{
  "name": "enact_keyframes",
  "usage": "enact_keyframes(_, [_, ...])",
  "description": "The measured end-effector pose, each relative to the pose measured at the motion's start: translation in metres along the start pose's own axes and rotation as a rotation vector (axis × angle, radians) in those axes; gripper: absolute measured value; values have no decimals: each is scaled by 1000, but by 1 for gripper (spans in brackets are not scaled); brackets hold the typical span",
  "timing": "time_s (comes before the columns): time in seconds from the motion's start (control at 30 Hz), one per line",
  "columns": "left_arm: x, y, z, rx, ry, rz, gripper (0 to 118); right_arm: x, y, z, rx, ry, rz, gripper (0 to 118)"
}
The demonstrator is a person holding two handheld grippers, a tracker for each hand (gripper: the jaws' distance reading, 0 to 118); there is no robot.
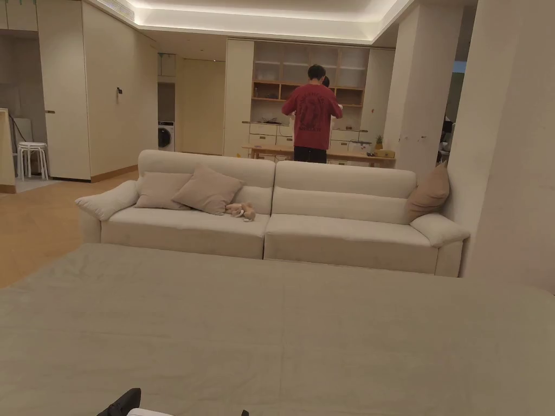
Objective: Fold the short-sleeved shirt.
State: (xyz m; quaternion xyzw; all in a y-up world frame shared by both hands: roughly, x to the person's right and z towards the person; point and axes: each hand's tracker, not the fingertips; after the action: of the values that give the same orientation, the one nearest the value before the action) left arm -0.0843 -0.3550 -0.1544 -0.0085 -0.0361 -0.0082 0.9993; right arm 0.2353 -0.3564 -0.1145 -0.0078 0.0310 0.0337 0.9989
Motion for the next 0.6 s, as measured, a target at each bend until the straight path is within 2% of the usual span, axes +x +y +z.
enact_keyframes(0.6, [1,0,0,-4,3,-5,118,0,-1,1,7,-2,1,118])
